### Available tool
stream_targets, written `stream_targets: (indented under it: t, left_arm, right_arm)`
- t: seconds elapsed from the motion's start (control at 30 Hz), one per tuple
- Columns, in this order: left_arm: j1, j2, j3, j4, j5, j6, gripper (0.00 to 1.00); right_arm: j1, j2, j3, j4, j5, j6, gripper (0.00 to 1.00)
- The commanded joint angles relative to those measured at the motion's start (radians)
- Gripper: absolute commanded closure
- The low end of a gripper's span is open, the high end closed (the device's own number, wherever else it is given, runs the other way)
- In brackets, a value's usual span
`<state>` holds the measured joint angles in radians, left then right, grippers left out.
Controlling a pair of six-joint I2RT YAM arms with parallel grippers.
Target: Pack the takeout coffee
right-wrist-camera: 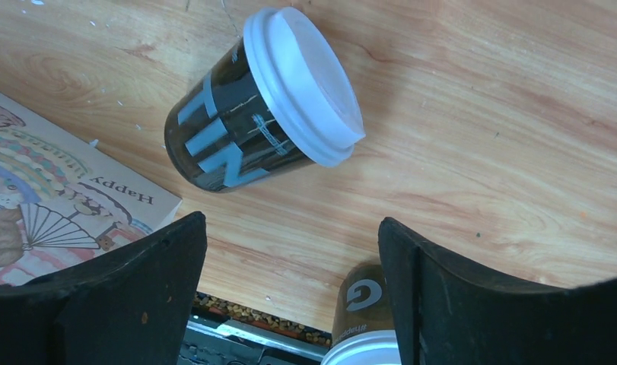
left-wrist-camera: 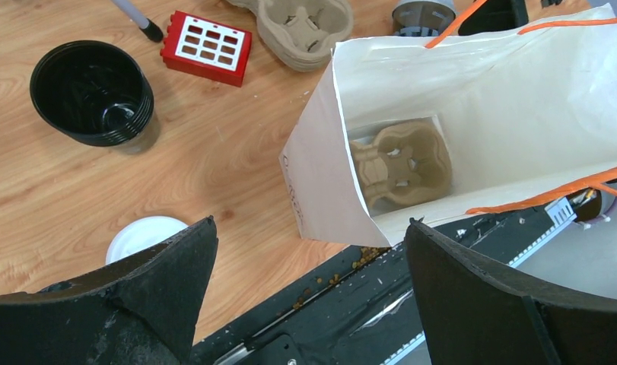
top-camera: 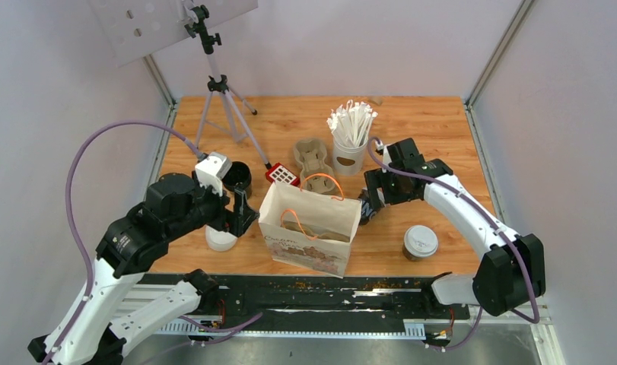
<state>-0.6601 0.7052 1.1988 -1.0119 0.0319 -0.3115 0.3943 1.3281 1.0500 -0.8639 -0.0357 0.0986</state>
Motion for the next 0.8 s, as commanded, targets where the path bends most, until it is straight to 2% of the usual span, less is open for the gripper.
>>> stream_targets:
  t: [0.0,0.23,0.5,0.77]
  left_arm:
    - [0.003,0.015,-0.001,0.024,-0.001,0.032,0.01]
    - [0.004,0.027,0.002,0.019,0.012,0.025,0.02]
    - [0.003,0.017,0.002,0.011,0.008,0.001,0.03]
    - [0.004,0.02,0.013,0.015,0.012,-0.015,0.03]
  right_arm:
    - [-0.068,0.028,0.063,0.096,-0.129,-0.141,0.2]
    - [-0.2,0.105,0.098,0.235,-0.431,-0.258,0.26]
    - [-0.21,0.215,0.097,0.365,-0.576,-0.367,0.3]
    - [-0.209,0.223,-0.033,0.676,-0.746,-0.337,0.34]
